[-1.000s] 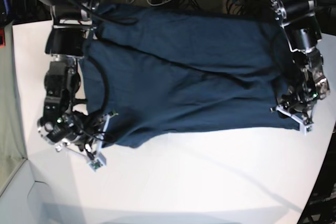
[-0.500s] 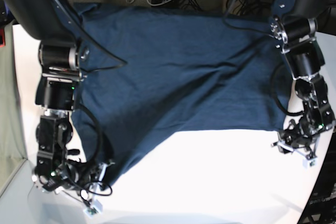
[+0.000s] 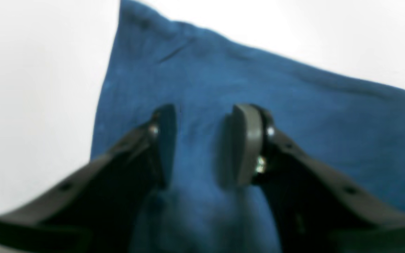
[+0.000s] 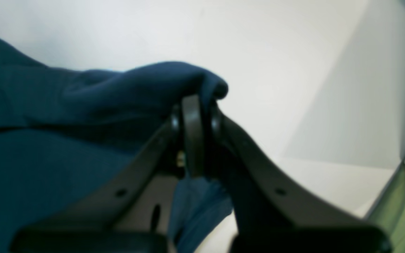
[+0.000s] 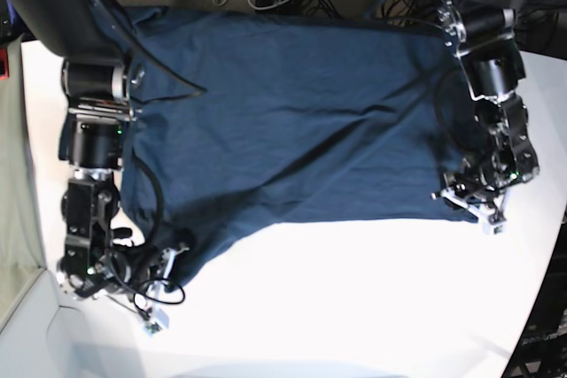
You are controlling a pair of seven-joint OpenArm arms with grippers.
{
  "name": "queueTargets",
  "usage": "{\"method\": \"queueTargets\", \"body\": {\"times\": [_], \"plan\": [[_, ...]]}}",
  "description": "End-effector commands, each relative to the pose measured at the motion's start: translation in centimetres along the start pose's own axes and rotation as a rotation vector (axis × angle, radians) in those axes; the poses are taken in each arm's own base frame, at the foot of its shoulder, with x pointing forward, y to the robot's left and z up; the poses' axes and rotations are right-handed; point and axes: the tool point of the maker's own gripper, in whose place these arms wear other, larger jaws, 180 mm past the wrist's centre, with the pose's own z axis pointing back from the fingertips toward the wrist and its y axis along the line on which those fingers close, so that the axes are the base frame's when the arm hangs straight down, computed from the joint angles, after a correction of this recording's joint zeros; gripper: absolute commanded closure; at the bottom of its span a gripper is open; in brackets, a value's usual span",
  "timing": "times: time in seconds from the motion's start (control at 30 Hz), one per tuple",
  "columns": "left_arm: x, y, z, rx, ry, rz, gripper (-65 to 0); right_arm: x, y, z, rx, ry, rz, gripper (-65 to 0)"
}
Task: Layout the t-shirt on the table in an organized manner, then fold the t-shirt properly
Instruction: 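Pull the shirt corners apart with both grippers to square it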
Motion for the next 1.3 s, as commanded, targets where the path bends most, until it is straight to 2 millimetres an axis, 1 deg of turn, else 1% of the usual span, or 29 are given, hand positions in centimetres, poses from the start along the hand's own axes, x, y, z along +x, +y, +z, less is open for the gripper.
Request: {"method": "queueTargets", "body": {"times": [0.0, 0.03, 0.07, 0.1, 0.17, 0.23, 0.3, 0.33, 0.37, 0.43, 0.47, 0.57, 0.67, 0.7, 0.77, 0.83, 0.9, 1.0, 1.07, 1.1, 1.17, 1.2, 1.27], "plan": [[1.4, 0.9, 0.1, 0.013, -0.025, -0.001, -19.6, 2.2, -0.9, 1.0, -0.021, -0.065, 0.005, 0.0], [1.1, 1.4, -0.2, 0.019, -0.031, 0.005, -17.1, 2.1, -0.9, 0.9, -0.02, -0.062, 0.004, 0.0], [0.4, 1.6, -0.8, 0.02, -0.029, 0.005, -14.5, 1.8, -0.8, 0.9, -0.018, -0.058, 0.003, 0.0], [-0.1, 1.4, -1.3, 0.017, -0.028, -0.006, -13.0, 1.4, -0.6, 0.7, -0.014, -0.051, 0.0, 0.0], [-0.3, 1.1, -2.5, 0.015, -0.03, -0.05, -12.1, 0.9, -0.3, 0.4, -0.008, -0.049, -0.003, 0.0], [-1.0, 0.9, -3.6, 0.012, -0.019, -0.091, -11.9, 1.1, -0.2, 0.3, -0.005, -0.076, -0.005, 0.0], [-0.9, 0.2, -4.6, 0.004, -0.031, -0.114, -11.8, 0.6, -0.7, 0.4, -0.013, -0.074, -0.006, 0.0], [-0.7, 0.5, -4.7, 0.01, -0.041, -0.12, -11.8, 0.5, -1.0, 0.4, -0.018, -0.071, -0.006, 0.0], [-0.4, 0.9, -4.8, 0.021, -0.052, -0.126, -11.8, 0.2, -1.1, 0.4, -0.02, -0.067, -0.006, 0.0], [1.4, 1.7, -4.8, 0.073, -0.095, -0.122, -11.8, -0.1, -1.6, 0.6, -0.03, -0.059, -0.006, 0.0], [2.2, 2.3, -4.7, 0.113, -0.118, -0.119, -12.0, -0.4, -2.2, 0.8, -0.041, -0.054, -0.005, 0.0], [3.7, 4.4, -4.0, 0.2, -0.172, -0.13, -12.1, -0.9, -2.9, 1.0, -0.056, -0.046, -0.005, 0.0], [6.1, 4.7, -3.5, 0.226, -0.226, -0.141, -12.1, -2.1, -4.2, 1.4, -0.081, -0.021, -0.004, 0.0], [6.6, 5.3, -3.2, 0.236, -0.235, -0.137, -12.1, -2.4, -4.5, 1.6, -0.088, -0.017, -0.002, 0.0], [7.3, 5.9, -2.8, 0.245, -0.252, -0.133, -12.1, -2.7, -4.8, 1.7, -0.096, -0.009, -0.001, 0.0], [7.6, 5.9, -2.7, 0.245, -0.257, -0.133, -12.1, -3.5, -5.3, 1.9, -0.105, 0.005, -0.001, 0.0], [8.4, 5.7, -2.6, 0.243, -0.271, -0.131, -12.1, -3.7, -5.3, 1.8, -0.103, 0.01, -0.003, 0.0], [8.9, 5.4, -2.6, 0.238, -0.277, -0.129, -12.1, -3.6, -4.9, 1.6, -0.095, 0.01, -0.001, 0.0], [9.9, 4.9, -2.3, 0.231, -0.296, -0.129, -12.1, -3.5, -4.9, 1.6, -0.095, 0.009, -0.001, 0.0], [10.2, 4.8, -2.2, 0.229, -0.294, -0.131, -12.1, -3.3, -4.7, 1.5, -0.091, 0.005, -0.001, 0.0], [10.2, 4.6, -2.2, 0.227, -0.283, -0.131, -12.1, -2.7, -3.9, 1.2, -0.076, -0.006, -0.001, -0.2], [10.3, 4.6, -2.2, 0.226, -0.28, -0.132, -12.1, -2.5, -3.8, 1.2, -0.074, -0.011, -0.001, -2.4], [10.3, 4.7, -2.1, 0.229, -0.275, -0.132, -12.1, -1.2, -3.6, 1.3, -0.069, -0.039, 0.001, -7.9]]}}
